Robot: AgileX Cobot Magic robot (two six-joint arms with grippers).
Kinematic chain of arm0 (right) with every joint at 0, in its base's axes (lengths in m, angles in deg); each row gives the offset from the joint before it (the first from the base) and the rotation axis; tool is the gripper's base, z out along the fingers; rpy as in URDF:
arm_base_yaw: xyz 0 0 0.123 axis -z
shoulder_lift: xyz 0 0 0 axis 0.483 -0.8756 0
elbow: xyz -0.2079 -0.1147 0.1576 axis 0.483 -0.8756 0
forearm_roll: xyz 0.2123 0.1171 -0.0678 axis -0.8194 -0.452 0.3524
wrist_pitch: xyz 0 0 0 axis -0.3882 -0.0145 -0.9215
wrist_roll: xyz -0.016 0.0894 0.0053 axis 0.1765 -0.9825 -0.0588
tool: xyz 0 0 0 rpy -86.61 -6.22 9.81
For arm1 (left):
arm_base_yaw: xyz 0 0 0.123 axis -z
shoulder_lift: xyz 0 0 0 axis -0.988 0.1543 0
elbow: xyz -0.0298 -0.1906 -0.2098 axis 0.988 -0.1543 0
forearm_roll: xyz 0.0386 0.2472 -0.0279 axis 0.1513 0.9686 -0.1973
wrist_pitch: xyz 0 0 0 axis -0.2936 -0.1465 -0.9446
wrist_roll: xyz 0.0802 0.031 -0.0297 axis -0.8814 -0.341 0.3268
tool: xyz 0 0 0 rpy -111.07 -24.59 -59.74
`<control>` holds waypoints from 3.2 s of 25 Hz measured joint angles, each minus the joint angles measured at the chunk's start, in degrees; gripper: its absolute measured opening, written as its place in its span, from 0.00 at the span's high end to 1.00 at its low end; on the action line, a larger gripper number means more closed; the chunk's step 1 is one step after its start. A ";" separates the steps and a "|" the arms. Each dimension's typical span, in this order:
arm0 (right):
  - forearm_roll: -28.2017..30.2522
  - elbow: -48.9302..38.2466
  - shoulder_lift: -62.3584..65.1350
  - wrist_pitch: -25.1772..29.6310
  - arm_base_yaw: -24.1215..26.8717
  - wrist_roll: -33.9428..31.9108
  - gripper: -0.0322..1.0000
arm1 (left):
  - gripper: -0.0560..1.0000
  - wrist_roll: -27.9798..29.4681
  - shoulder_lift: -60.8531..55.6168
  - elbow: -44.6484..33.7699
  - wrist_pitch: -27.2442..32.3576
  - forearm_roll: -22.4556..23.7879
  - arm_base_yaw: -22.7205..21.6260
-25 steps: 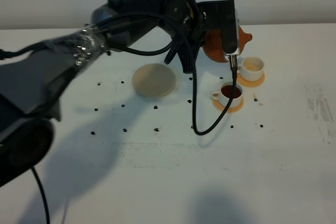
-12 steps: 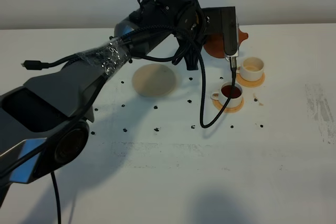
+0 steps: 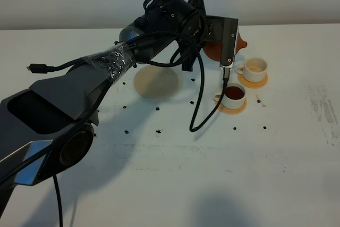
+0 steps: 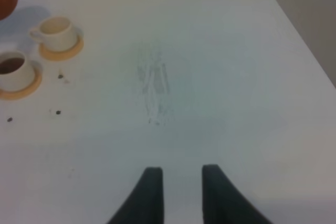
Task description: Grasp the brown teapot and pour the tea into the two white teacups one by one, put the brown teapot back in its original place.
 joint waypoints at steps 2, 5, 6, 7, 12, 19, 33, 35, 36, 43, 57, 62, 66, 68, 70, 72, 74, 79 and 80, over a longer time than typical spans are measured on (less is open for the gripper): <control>0.00 0.00 0.00 0.00 0.00 0.00 0.76 | 0.87 -1.22 0.07 0.00 -0.06 0.34 0.00; 0.00 0.00 0.00 0.00 0.00 0.00 0.76 | 0.87 -1.56 0.37 0.00 -1.00 1.25 0.10; 0.00 0.00 0.00 0.00 0.00 0.00 0.76 | 0.87 -1.63 0.39 0.00 -1.25 1.36 0.10; 0.00 0.00 0.00 0.00 0.00 0.00 0.76 | 0.87 -1.68 0.45 0.00 -1.54 1.67 0.17; 0.00 0.00 0.00 0.00 0.00 0.00 0.76 | 0.87 0.25 1.47 0.02 -4.12 2.84 0.95; 0.00 0.00 0.00 0.00 0.00 0.00 0.76 | 0.87 1.50 3.12 0.02 -6.59 5.66 1.22; 0.00 0.00 0.00 0.00 0.00 0.00 0.76 | 0.87 2.74 3.67 0.02 -11.62 13.33 1.35; 0.00 0.00 0.00 0.00 0.00 0.00 0.76 | 0.87 2.74 3.78 0.02 -12.14 14.15 1.49; 0.00 0.00 0.00 0.00 0.00 0.00 0.76 | 0.87 2.74 3.78 0.02 -12.39 14.40 1.62; 0.00 0.00 0.00 0.00 0.00 0.00 0.76 | 0.87 2.23 3.78 0.02 -13.79 16.67 2.24; 0.00 0.00 0.00 0.00 0.00 0.00 0.76 | 0.87 -2.50 3.78 0.02 -14.36 20.33 2.64; 0.00 0.00 0.00 0.00 0.00 0.00 0.76 | 0.87 -5.43 3.78 0.02 -14.53 20.44 3.21; 0.00 0.00 0.00 0.00 0.00 0.00 0.76 | 0.87 -6.35 3.78 0.02 -14.60 20.50 3.25; 0.00 0.00 0.00 0.00 0.00 0.00 0.76 | 0.87 -6.41 3.78 0.02 -14.66 20.94 3.25; 0.00 0.00 0.00 0.00 0.00 0.00 0.76 | 0.87 -6.41 3.78 0.02 -14.77 21.98 3.25; 0.00 0.00 0.00 0.00 0.00 0.00 0.76 | 0.87 -6.41 3.78 0.02 -15.01 22.65 3.25; 0.00 0.00 0.00 0.00 0.00 0.00 0.76 | 0.87 -6.41 3.78 0.02 -15.34 23.03 3.25; 0.00 0.00 0.00 0.00 0.00 0.00 0.76 | 0.87 -6.41 3.78 0.02 -16.50 24.33 3.25; 0.00 0.00 0.00 0.00 0.00 0.00 0.76 | 0.87 -6.41 3.83 0.02 -16.54 24.71 3.32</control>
